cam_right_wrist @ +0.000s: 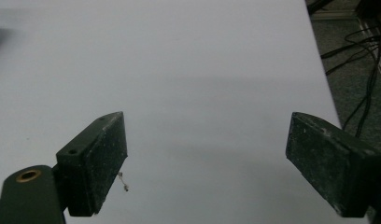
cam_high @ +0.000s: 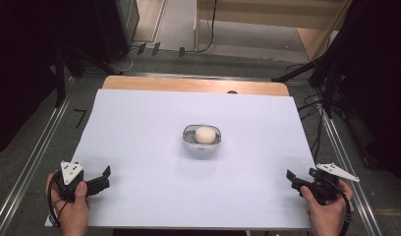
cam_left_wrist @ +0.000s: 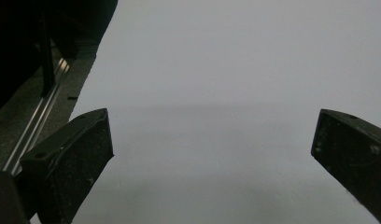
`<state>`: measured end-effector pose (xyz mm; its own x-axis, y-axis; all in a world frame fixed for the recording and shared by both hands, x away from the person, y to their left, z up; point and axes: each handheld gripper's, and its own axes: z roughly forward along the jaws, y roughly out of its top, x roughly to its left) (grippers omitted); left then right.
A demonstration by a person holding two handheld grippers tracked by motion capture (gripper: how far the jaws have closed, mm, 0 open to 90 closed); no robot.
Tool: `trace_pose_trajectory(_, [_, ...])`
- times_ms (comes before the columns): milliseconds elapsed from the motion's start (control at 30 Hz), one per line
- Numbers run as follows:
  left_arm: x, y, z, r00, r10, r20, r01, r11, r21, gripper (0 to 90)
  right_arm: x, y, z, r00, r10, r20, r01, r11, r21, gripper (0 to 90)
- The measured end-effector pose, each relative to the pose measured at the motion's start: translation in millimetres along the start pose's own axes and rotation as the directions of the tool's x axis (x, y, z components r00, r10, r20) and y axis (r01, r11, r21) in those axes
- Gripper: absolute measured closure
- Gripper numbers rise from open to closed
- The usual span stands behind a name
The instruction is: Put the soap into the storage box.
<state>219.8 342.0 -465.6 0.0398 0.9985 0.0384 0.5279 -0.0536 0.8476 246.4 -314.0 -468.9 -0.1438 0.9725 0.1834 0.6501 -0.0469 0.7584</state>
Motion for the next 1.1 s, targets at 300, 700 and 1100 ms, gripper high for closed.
trace_pose_trajectory(300, [0.5,-0.3,-0.3,1.0000,-0.003,0.001,0.003,1.0000,-0.006,0.0,-21.3,-12.8,-10.9,0.9995,0.024,0.022,-0.024,0.9996,-0.014,13.1])
trace_pose_trajectory(700, [1.1,-0.2,-0.6,1.0000,-0.009,0.002,0.009,1.0000,-0.003,0.0,-46.1,-22.1,-22.7,0.9967,0.053,0.062,-0.048,0.9966,-0.066,13.0])
trace_pose_trajectory(1100, [2.5,0.7,1.3,0.9997,-0.019,0.014,0.019,0.9997,0.017,0.0,-44.4,-31.2,-18.6,0.9978,0.050,0.043,-0.047,0.9961,-0.075,13.0])
